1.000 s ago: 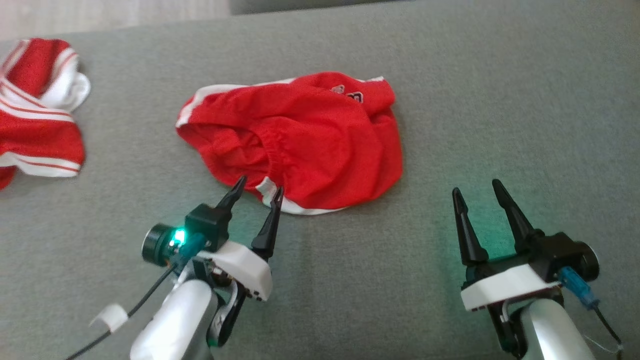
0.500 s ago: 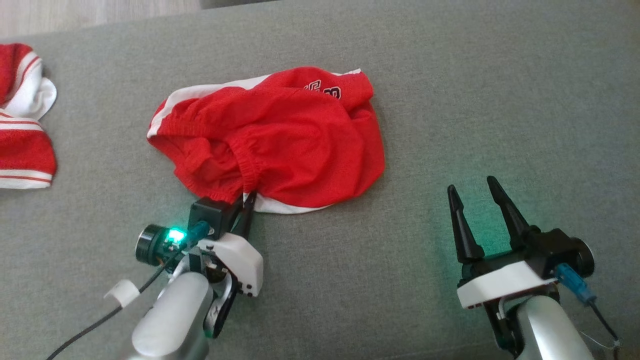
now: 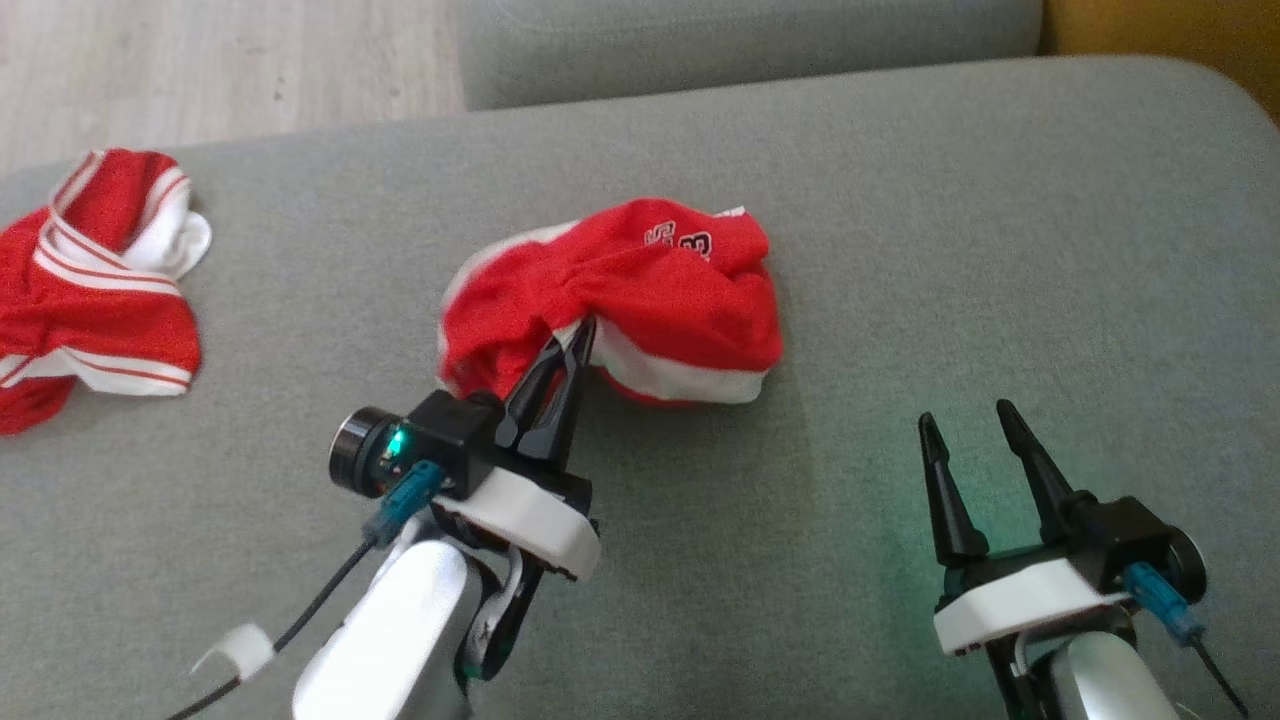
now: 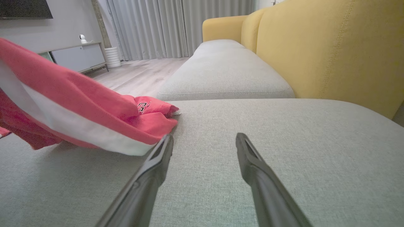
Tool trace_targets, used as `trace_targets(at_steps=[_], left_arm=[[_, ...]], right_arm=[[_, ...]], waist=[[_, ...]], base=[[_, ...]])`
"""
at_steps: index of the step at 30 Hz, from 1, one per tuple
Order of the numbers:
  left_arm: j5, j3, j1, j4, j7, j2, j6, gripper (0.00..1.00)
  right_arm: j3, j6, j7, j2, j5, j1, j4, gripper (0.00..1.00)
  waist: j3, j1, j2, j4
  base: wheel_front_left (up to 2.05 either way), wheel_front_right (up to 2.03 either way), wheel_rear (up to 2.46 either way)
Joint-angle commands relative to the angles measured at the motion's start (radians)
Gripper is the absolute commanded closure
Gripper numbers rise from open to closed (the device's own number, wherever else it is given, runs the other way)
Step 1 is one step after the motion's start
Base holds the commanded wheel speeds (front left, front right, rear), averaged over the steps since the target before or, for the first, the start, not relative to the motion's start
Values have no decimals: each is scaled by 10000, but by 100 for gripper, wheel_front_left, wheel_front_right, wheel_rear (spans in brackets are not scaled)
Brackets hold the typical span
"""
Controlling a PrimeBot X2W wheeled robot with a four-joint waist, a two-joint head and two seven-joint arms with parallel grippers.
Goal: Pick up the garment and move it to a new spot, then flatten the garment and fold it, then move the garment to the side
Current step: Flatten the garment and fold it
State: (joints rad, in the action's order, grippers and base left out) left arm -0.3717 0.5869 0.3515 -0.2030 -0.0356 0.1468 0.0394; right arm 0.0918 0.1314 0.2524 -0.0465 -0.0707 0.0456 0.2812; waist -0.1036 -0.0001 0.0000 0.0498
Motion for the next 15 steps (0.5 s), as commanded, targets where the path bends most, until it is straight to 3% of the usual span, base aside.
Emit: trace_targets(at_steps=[1, 8, 11, 15], left_arm=[[-115, -350, 238, 725, -13, 133, 113, 100], [-892, -1364, -1056, 2798, 533, 674, 962, 100], [-1340, -1968, -1953, 2772, 614, 1001, 1320, 100], [-1808, -2583, -2766, 1933, 342, 1254, 1464, 100]], right_arm=[[187, -7, 93, -37, -33, 119, -260, 0], [-57, -7, 93, -37, 45, -34, -359, 0], [-151, -7, 93, -37, 74, -16, -435, 0], [-206, -7, 93, -37, 118, 81, -462, 0]], waist=[[229, 1, 0, -135], [276, 1, 0, -261], [128, 1, 0, -314], [-109, 1, 0, -381]], base=[[0, 0, 0], [0, 0, 0], [0, 0, 0], [0, 0, 0]])
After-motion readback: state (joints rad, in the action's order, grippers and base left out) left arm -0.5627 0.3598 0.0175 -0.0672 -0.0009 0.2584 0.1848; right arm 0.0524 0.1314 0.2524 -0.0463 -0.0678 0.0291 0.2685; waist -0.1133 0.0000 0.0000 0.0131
